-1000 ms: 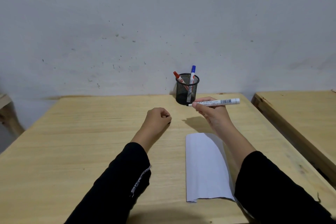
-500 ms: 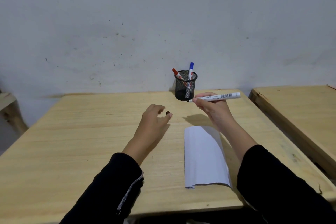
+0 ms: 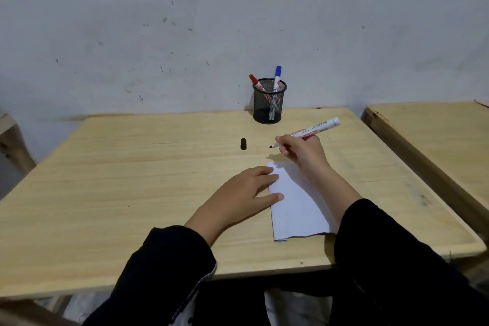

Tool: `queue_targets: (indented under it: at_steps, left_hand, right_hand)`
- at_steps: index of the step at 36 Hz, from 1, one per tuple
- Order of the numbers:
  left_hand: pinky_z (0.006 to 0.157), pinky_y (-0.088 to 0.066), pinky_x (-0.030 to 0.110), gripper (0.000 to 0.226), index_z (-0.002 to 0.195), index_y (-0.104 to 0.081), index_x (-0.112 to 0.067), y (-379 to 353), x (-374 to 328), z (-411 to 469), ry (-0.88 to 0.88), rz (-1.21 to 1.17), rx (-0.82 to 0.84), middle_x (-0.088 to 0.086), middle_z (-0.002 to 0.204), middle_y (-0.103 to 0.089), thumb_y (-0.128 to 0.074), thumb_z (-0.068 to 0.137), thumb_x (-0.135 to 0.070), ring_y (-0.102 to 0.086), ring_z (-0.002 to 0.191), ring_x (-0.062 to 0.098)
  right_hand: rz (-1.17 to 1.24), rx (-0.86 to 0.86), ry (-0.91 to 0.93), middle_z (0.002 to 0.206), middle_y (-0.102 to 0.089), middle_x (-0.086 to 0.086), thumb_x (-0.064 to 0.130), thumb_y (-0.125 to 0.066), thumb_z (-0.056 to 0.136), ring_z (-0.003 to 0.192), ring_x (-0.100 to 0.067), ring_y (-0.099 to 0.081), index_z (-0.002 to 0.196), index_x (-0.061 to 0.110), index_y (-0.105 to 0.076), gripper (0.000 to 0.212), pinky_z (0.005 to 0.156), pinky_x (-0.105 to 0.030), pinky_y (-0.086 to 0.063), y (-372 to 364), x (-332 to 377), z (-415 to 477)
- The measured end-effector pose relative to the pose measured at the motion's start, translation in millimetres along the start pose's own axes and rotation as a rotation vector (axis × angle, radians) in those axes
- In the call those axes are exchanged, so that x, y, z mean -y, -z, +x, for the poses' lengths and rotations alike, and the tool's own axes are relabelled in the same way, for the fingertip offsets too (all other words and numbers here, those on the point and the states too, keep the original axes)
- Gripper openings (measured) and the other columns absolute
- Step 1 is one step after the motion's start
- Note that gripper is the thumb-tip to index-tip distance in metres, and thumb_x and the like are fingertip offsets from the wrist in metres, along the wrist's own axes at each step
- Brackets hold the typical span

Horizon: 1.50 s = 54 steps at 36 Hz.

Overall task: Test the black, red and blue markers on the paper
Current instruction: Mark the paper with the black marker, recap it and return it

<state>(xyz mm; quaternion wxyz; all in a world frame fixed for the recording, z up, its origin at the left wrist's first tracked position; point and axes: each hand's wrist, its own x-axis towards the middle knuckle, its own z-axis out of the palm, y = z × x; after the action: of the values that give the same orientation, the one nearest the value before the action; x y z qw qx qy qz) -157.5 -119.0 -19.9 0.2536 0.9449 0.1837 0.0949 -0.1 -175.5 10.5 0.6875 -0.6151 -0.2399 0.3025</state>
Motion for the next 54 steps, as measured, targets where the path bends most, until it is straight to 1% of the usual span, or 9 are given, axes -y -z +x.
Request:
queue_targets:
  at_steps: [5, 13, 18, 24, 27, 32, 40, 47, 54]
  left_hand:
    - [0.097, -0.027, 0.019, 0.055, 0.141, -0.041, -0.026, -8, -8, -2, 0.031, 0.029, -0.050, -0.010, 0.154, -0.030, -0.045, 0.092, -0.051, -0.028, 0.138, 0.005]
    - [0.097, -0.025, 0.016, 0.055, 0.141, -0.042, -0.027, -9, -9, -2, 0.058, 0.023, -0.051, -0.012, 0.153, -0.031, -0.045, 0.091, -0.051, -0.029, 0.138, 0.004]
    - [0.099, -0.025, 0.017, 0.056, 0.141, -0.040, -0.028, -10, -9, -1, 0.070, 0.015, -0.039, -0.013, 0.154, -0.029, -0.046, 0.091, -0.052, -0.028, 0.139, 0.003]
    - [0.099, -0.026, 0.018, 0.057, 0.142, -0.040, -0.027, -9, -10, -2, 0.083, 0.024, -0.032, -0.012, 0.154, -0.029, -0.044, 0.091, -0.053, -0.029, 0.138, 0.004]
    - [0.100, -0.026, 0.019, 0.057, 0.142, -0.039, -0.027, -9, -11, -1, 0.086, 0.027, -0.028, -0.012, 0.154, -0.029, -0.044, 0.092, -0.052, -0.028, 0.139, 0.004]
    - [0.098, -0.026, 0.018, 0.054, 0.141, -0.041, -0.026, -7, -13, -3, 0.078, 0.027, -0.034, -0.011, 0.153, -0.031, -0.045, 0.092, -0.050, -0.029, 0.138, 0.005]
    - [0.096, -0.030, 0.020, 0.051, 0.139, -0.044, -0.024, -6, -13, -2, 0.047, 0.033, -0.044, -0.010, 0.152, -0.034, -0.045, 0.093, -0.048, -0.033, 0.135, 0.006]
    - [0.102, -0.023, 0.018, 0.056, 0.142, -0.039, -0.027, -9, -7, 1, 0.057, 0.031, -0.042, -0.011, 0.155, -0.029, -0.045, 0.092, -0.051, -0.025, 0.140, 0.004]
    - [0.102, -0.029, 0.019, 0.056, 0.137, -0.047, -0.023, -3, -3, 8, 0.064, -0.049, -0.012, -0.012, 0.148, -0.036, -0.052, 0.089, -0.050, -0.033, 0.134, 0.003]
  right_hand:
    - [0.104, 0.001, -0.063, 0.057, -0.049, -0.010, -0.006, -0.059, 0.078, 0.044, -0.011, -0.043, 0.084, -0.003, -0.057, 0.007, 0.044, -0.015, -0.041, -7, -9, -6]
    - [-0.023, -0.055, 0.000, 0.055, -0.050, -0.007, -0.003, -0.060, 0.075, 0.046, -0.013, -0.049, 0.061, 0.009, -0.047, 0.023, 0.050, -0.022, -0.043, -12, -21, -1]
    - [-0.099, -0.065, 0.027, 0.061, -0.054, -0.007, 0.001, -0.063, 0.075, 0.052, -0.015, -0.056, 0.063, 0.011, -0.048, 0.021, 0.056, -0.027, -0.048, -10, -25, 2]
    - [-0.090, -0.052, -0.005, 0.068, -0.053, -0.010, 0.003, -0.065, 0.074, 0.058, -0.020, -0.056, 0.069, 0.011, -0.048, 0.019, 0.078, -0.041, -0.058, -11, -31, 6]
    - [-0.095, -0.045, -0.001, 0.069, -0.051, -0.010, 0.002, -0.064, 0.076, 0.058, -0.018, -0.055, 0.070, 0.011, -0.046, 0.021, 0.074, -0.036, -0.060, -12, -28, 3]
    - [-0.141, -0.045, 0.010, 0.062, -0.044, -0.007, -0.002, -0.060, 0.075, 0.048, -0.014, -0.048, 0.066, 0.010, -0.042, 0.023, 0.051, -0.023, -0.048, -13, -23, -1]
    - [-0.109, -0.034, -0.022, 0.058, -0.044, -0.006, -0.004, -0.058, 0.076, 0.035, -0.005, -0.046, 0.067, 0.009, -0.042, 0.023, 0.042, -0.017, -0.044, -14, -20, -2]
    - [0.107, -0.059, -0.016, 0.057, -0.049, -0.009, -0.007, -0.059, 0.078, 0.037, -0.008, -0.045, 0.065, 0.008, -0.046, 0.024, 0.039, -0.017, -0.040, -7, -13, 1]
    - [0.405, 0.007, -0.059, 0.069, -0.057, -0.010, -0.004, -0.064, 0.081, 0.054, -0.011, -0.055, 0.073, 0.008, -0.052, 0.019, 0.053, -0.013, -0.051, 7, -5, 8]
